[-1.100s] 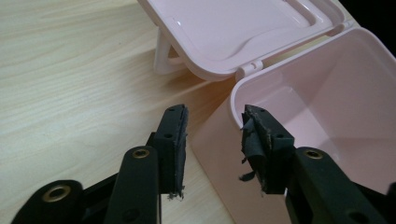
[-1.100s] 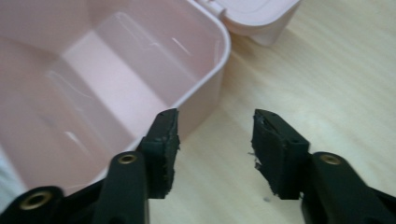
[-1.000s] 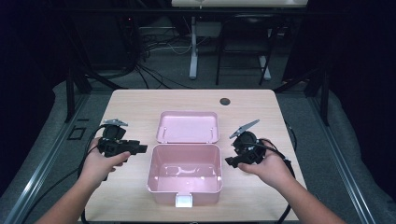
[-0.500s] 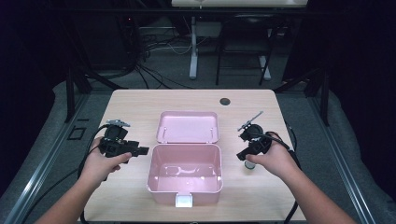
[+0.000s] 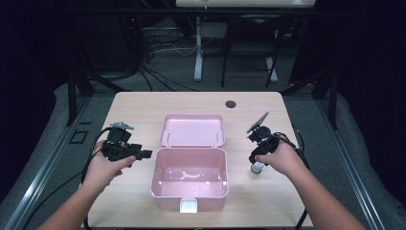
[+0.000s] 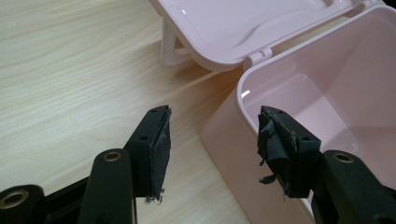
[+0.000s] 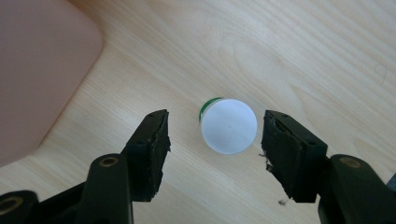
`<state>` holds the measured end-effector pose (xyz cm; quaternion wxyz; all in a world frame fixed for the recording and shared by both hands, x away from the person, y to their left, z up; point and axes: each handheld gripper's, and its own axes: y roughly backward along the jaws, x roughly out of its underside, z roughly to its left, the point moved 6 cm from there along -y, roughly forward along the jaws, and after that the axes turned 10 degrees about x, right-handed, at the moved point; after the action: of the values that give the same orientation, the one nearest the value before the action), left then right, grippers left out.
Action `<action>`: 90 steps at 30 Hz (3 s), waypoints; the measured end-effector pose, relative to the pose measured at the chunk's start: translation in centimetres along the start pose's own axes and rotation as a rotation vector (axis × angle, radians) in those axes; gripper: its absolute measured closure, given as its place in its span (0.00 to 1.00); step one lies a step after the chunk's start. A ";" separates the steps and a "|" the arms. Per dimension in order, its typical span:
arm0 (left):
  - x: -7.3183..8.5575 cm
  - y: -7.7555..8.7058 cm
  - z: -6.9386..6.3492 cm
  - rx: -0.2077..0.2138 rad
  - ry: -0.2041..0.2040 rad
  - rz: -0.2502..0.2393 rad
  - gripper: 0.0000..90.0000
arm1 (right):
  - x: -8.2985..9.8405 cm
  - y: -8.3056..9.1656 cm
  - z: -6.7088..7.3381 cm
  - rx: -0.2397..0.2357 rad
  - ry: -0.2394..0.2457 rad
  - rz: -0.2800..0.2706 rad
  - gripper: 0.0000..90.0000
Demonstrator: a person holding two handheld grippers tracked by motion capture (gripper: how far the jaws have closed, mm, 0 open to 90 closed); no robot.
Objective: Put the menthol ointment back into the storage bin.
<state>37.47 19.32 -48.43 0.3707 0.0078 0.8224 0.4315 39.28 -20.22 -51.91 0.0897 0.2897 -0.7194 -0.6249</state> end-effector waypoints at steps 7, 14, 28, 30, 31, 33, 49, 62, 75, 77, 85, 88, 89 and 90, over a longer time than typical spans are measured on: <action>0.1 0.2 0.0 0.004 0.003 0.007 0.51 | 0.1 -1.5 -0.4 0.019 -0.014 0.029 0.47; 0.1 0.2 -0.1 0.009 0.001 0.006 0.52 | 0.0 -2.3 -1.0 0.019 -0.036 0.064 0.48; 0.1 0.4 0.2 -0.003 0.010 0.007 0.52 | 0.3 -4.4 -0.7 0.014 -0.045 0.092 0.49; 0.1 0.4 0.2 -0.001 0.010 0.007 0.52 | 0.4 -4.5 -0.6 0.016 -0.039 0.117 0.50; 0.1 0.4 0.3 -0.001 0.010 0.004 0.52 | 0.3 -4.5 -0.6 0.011 -0.036 0.118 0.50; 0.1 0.4 0.3 0.000 0.014 0.003 0.52 | 0.3 -4.7 -0.4 0.010 -0.049 0.115 0.52; 0.2 0.2 0.4 -0.002 0.023 0.009 0.52 | 0.5 -5.0 -0.6 0.000 -0.063 0.149 0.55; 0.1 0.4 0.5 -0.002 0.030 0.004 0.52 | 0.4 -4.9 -0.5 0.013 -0.049 0.150 0.56; 0.1 0.8 0.4 -0.003 0.028 -0.003 0.52 | 0.1 -3.3 -0.1 -0.011 -0.043 0.131 0.56; 0.1 0.8 0.4 -0.004 0.028 -0.003 0.52 | 0.0 -2.8 0.0 -0.010 -0.022 0.129 0.56; 0.1 0.9 0.4 -0.004 0.028 -0.004 0.52 | -0.4 -0.9 0.6 -0.016 0.011 0.107 0.56; 0.1 0.9 0.3 -0.003 0.027 -0.002 0.52 | -0.4 0.0 1.0 -0.018 0.023 0.110 0.56; 0.1 0.9 0.3 -0.004 0.027 -0.002 0.52 | -0.5 0.2 1.1 -0.017 0.028 0.102 0.56; 0.1 0.9 0.3 -0.004 0.027 -0.002 0.52 | -0.5 0.5 1.2 -0.016 0.041 0.107 0.56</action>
<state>37.36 20.15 -47.96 0.3599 0.0004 0.8266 0.4326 38.95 -18.95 -51.55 0.1399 0.2628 -0.7269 -0.6189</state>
